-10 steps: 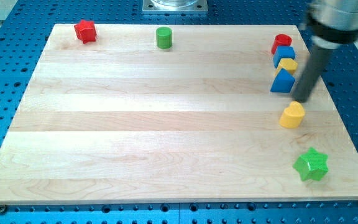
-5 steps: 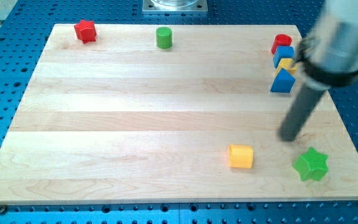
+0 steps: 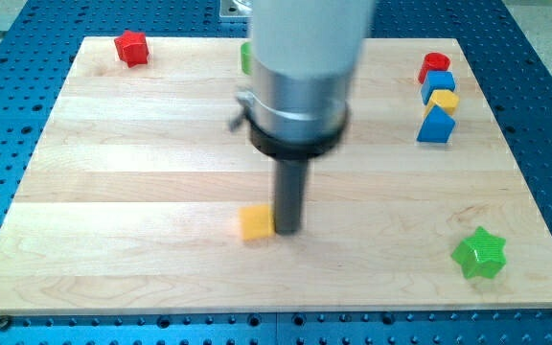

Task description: Push the yellow heart into the green circle

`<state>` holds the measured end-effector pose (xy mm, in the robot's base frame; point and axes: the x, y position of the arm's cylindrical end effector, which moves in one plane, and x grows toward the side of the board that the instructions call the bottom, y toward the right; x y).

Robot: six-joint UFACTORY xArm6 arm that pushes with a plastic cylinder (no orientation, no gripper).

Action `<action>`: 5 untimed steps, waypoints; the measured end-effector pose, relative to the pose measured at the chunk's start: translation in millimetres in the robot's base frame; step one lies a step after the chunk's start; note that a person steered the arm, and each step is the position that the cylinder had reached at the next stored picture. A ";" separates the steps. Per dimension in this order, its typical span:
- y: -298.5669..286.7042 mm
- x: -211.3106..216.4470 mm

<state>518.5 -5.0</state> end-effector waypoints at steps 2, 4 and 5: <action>-64.8 54.9; -17.7 -60.0; -34.2 -17.2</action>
<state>501.3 -39.1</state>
